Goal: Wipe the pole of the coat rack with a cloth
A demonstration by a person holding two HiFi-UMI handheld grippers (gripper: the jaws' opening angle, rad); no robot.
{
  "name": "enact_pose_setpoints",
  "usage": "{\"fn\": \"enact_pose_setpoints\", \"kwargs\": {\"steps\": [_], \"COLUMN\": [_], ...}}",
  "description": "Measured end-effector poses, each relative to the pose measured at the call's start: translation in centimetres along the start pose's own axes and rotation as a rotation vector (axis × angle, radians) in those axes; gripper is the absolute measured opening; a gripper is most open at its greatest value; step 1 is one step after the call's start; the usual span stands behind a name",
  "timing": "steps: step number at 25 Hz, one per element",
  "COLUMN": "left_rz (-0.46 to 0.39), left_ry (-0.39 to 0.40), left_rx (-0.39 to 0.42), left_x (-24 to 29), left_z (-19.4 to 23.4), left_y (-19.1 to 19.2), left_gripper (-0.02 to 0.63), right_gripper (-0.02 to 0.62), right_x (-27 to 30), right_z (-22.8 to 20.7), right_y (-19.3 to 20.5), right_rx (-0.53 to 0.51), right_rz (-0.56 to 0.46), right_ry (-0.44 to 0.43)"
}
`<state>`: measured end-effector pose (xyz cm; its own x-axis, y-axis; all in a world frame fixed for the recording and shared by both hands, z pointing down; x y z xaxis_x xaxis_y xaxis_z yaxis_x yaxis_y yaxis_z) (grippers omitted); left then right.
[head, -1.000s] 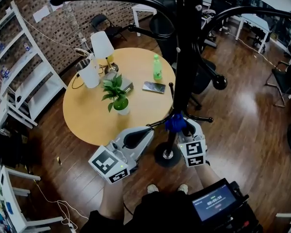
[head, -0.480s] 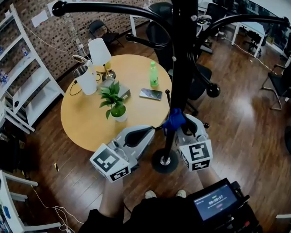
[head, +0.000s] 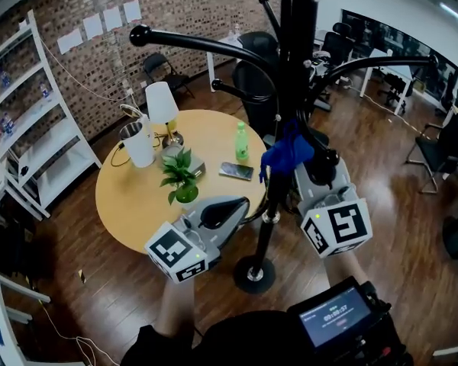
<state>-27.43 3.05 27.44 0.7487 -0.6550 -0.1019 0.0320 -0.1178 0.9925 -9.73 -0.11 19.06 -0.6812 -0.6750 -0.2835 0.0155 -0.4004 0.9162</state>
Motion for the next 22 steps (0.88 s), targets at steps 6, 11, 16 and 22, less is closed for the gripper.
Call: {"fn": "enact_pose_setpoints", "kwargs": {"steps": [6, 11, 16, 22], "left_rz": [-0.017, -0.005, 0.014, 0.054], "left_ry": [0.019, 0.032, 0.034, 0.036], "left_rx": [0.019, 0.012, -0.009, -0.039], "left_x": [0.1, -0.3, -1.3, -3.0], "left_z": [0.0, -0.6, -0.7, -0.4], "left_y": [-0.8, -0.8, -0.2, 1.3], "left_gripper": [0.000, 0.000, 0.000, 0.000], "right_gripper": [0.052, 0.052, 0.052, 0.052], "right_x": [0.5, 0.1, -0.5, -2.0], "right_z": [-0.6, -0.3, 0.6, 2.4], "right_y": [-1.9, -1.9, 0.6, 5.7], "right_rx": [-0.033, -0.036, -0.023, 0.031], "right_rz": [-0.035, -0.040, 0.004, 0.095], "right_ry": [0.020, 0.035, 0.059, 0.100]}}
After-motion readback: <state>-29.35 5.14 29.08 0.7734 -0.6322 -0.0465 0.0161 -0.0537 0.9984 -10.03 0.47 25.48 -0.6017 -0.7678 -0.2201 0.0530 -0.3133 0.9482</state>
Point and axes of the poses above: the fingertips, and each gripper's own axes: x forward along the fingers, z to its left, y out of its underside, the point moved 7 cm from there along -x, backward along the fingers, and after that the axes turned 13 degrees about -y, right-handed, at the moved point
